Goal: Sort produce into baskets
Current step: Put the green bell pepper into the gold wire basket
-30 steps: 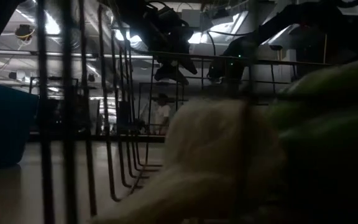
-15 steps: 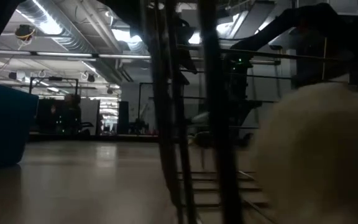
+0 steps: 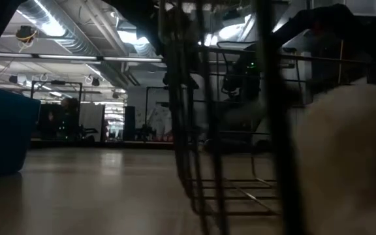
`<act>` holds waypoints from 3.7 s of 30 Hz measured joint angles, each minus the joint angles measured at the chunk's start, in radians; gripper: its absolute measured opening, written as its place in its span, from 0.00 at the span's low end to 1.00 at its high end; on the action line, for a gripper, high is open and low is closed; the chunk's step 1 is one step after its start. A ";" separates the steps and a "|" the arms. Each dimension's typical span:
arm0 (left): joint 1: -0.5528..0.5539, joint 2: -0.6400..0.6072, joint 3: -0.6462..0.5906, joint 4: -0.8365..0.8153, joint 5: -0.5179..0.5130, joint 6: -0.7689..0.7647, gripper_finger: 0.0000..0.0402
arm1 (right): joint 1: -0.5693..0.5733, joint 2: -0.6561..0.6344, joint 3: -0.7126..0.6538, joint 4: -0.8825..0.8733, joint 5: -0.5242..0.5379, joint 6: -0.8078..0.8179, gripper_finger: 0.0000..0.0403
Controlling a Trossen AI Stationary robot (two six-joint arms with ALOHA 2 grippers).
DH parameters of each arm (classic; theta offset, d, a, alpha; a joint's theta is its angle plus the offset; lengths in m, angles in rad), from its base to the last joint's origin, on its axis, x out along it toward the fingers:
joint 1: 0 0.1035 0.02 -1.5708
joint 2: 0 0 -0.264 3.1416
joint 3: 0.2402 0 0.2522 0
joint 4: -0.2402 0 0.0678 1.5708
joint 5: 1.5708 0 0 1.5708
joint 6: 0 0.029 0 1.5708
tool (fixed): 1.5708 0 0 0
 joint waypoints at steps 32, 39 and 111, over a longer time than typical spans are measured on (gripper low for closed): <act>0.000 0.000 0.000 0.002 0.000 0.018 0.58 | 0.014 0.033 0.056 0.159 -0.134 0.012 0.60; 0.000 0.000 0.000 0.002 0.000 0.018 0.58 | 0.039 0.080 0.056 0.139 -0.152 0.013 0.60; 0.000 0.000 0.000 0.001 0.000 0.064 0.58 | 0.007 0.131 0.054 -0.055 0.091 0.024 0.15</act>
